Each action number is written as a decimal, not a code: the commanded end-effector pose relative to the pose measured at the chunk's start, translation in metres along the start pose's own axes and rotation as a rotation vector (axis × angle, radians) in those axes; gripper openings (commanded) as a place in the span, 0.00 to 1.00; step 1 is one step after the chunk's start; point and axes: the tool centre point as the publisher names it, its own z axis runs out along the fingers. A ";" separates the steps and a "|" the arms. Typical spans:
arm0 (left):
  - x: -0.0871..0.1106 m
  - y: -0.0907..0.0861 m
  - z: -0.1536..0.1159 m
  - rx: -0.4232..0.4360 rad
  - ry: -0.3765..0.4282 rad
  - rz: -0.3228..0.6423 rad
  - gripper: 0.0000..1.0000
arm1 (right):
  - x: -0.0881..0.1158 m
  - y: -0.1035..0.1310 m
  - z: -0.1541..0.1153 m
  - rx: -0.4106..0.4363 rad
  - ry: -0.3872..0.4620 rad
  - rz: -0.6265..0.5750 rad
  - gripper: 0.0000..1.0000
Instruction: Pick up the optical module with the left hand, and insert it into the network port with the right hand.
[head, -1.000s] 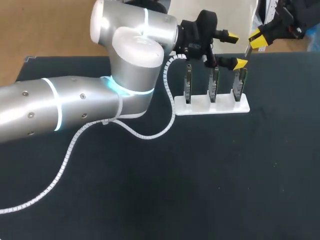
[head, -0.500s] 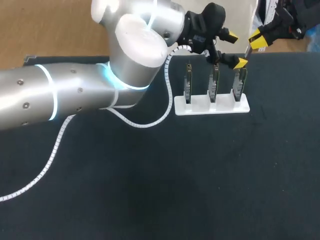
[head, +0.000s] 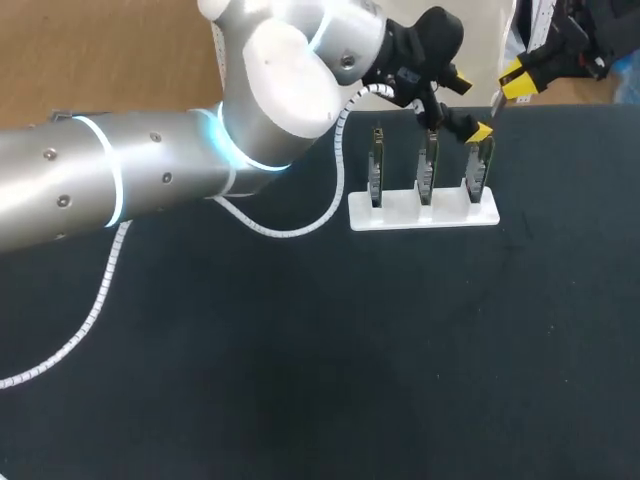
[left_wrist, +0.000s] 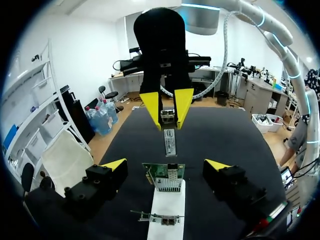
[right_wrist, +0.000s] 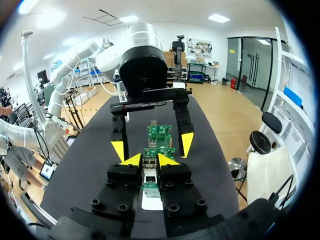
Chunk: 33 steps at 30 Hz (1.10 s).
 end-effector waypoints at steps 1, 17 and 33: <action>0.002 0.003 0.001 0.028 0.046 -0.005 1.00 | 0.000 0.001 0.000 0.001 -0.002 -0.003 0.00; 0.018 -0.002 0.006 0.069 0.088 -0.047 1.00 | -0.002 0.000 0.003 -0.003 0.002 -0.006 0.00; 0.027 -0.005 0.008 0.073 0.121 -0.075 1.00 | -0.003 0.001 0.003 -0.006 0.007 -0.010 0.00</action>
